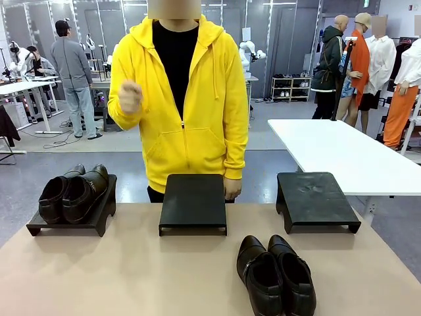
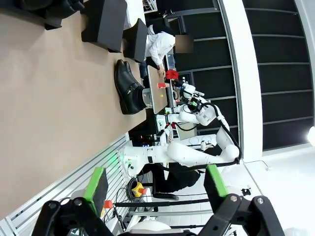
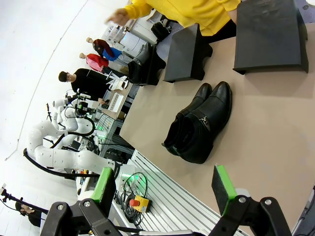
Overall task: Place the shoes on the stand as instructed by the person.
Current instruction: Pick up another pair of Shoes and place it on the Shoes Stand indicated by the person.
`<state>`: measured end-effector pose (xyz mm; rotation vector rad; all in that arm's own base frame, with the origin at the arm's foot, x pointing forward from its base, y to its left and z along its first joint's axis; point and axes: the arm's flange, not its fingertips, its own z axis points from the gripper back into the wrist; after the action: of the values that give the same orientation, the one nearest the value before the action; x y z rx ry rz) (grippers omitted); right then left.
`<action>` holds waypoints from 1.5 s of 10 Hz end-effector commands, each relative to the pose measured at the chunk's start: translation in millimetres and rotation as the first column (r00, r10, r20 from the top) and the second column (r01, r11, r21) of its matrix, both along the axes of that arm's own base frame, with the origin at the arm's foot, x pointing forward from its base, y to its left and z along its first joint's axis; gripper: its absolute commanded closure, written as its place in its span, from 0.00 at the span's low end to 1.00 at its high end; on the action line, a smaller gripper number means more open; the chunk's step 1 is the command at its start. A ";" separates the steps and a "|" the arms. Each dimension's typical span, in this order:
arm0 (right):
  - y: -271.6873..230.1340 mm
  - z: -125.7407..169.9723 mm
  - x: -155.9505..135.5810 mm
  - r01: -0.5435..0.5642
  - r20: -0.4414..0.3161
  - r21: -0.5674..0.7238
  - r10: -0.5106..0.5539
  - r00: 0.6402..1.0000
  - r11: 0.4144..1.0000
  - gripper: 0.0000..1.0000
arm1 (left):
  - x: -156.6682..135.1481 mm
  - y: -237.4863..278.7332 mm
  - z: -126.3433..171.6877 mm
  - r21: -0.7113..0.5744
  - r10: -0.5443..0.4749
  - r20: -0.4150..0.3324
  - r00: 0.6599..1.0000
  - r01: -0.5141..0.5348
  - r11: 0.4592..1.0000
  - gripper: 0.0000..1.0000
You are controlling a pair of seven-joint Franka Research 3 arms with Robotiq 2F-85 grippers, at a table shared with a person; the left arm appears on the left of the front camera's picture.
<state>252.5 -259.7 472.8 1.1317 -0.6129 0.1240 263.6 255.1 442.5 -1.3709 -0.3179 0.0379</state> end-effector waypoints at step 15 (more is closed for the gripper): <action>199.7 131.0 35.3 -0.205 -0.249 -0.457 0.097 0.964 0.865 0.00 | -4.7 -0.2 1.7 0.000 -0.016 0.009 1.000 0.016 1.000 0.00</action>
<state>284.9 -86.3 606.4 0.7674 -0.3138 0.3068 263.6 254.7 442.6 -1.3711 -0.3170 0.0371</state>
